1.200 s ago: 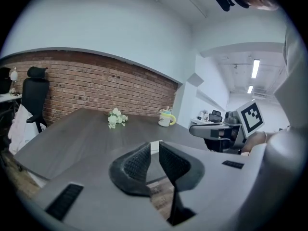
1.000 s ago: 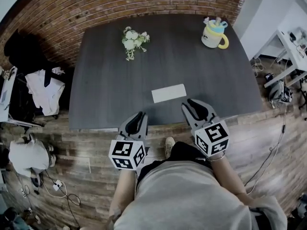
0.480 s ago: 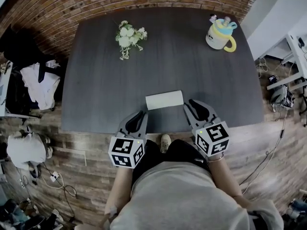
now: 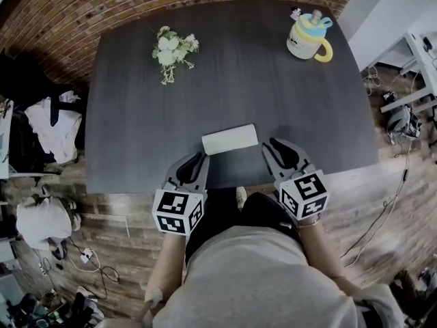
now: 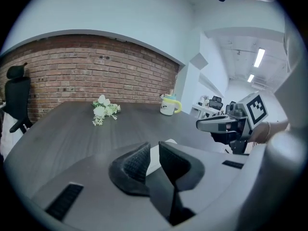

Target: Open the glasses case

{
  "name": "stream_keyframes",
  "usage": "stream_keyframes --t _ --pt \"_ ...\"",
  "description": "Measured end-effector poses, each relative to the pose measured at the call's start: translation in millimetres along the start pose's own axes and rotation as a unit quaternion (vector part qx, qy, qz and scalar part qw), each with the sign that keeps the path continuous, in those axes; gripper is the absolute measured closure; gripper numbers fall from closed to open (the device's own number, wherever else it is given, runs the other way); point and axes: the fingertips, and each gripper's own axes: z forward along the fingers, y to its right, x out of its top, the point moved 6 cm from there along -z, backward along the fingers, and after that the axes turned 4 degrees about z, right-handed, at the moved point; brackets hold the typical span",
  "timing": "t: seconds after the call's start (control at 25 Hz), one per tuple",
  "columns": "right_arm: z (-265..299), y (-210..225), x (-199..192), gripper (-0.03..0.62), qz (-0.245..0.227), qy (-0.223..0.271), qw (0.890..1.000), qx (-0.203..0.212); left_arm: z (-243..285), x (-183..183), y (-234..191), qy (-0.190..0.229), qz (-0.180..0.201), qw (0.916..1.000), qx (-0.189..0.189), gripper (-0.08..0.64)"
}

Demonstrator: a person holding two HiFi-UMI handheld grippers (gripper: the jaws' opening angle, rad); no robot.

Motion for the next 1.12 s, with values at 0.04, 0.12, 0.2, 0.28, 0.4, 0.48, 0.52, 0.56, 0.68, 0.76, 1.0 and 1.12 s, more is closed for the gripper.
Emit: stream_keyframes --t 0.04,0.12,0.2,0.28,0.4,0.48,0.52,0.56,0.68,0.76,1.0,1.12 --pt "0.0 1.4 -1.6 0.503 0.001 -0.001 1.000 -0.006 2.2 1.7 -2.6 -0.001 0.004 1.0000 -0.002 0.511" --pt "1.5 3.6 -4.8 0.505 0.004 -0.005 1.000 -0.017 5.8 4.3 -9.8 -0.004 0.008 0.9999 -0.007 0.511" --pt "5.1 4.5 -5.9 0.505 -0.004 -0.010 1.000 -0.030 10.1 5.5 -17.8 -0.010 0.013 0.9998 -0.013 0.511" --pt "9.2 4.4 -7.3 0.505 -0.019 -0.020 0.999 -0.040 14.6 3.6 -22.6 -0.024 0.021 0.9991 -0.028 0.511" --pt "13.9 2.5 -13.0 0.503 -0.035 -0.041 0.998 -0.042 19.8 -2.0 -25.5 -0.046 0.047 0.9964 -0.054 0.511" --pt "18.5 1.9 -16.5 0.503 -0.051 -0.057 0.996 -0.041 23.3 -6.7 -28.1 -0.058 0.066 0.9943 -0.061 0.510" --pt "20.7 1.5 -18.6 0.503 -0.061 -0.065 0.995 -0.042 24.3 -10.2 -29.3 -0.063 0.071 0.9935 -0.063 0.509" --pt "22.7 0.8 -21.1 0.503 -0.070 -0.074 0.994 -0.044 24.9 -14.5 -30.0 -0.068 0.072 0.9930 -0.065 0.506" --pt "30.8 -4.0 -23.3 0.495 -0.094 -0.090 0.990 -0.046 30.3 -27.5 -31.7 -0.086 0.084 0.9899 -0.075 0.421" --pt "37.3 -6.9 -23.7 0.491 -0.107 -0.094 0.989 -0.044 35.3 -32.1 -33.9 -0.095 0.112 0.9867 -0.070 0.410" --pt "54.2 -2.2 -39.8 0.446 -0.100 -0.127 0.986 -0.030 50.6 -47.1 -35.5 -0.126 0.167 0.9737 -0.090 0.347" --pt "58.6 -0.2 -46.3 0.429 -0.104 -0.142 0.984 -0.023 55.2 -53.0 -31.9 -0.134 0.189 0.9669 -0.106 0.321"
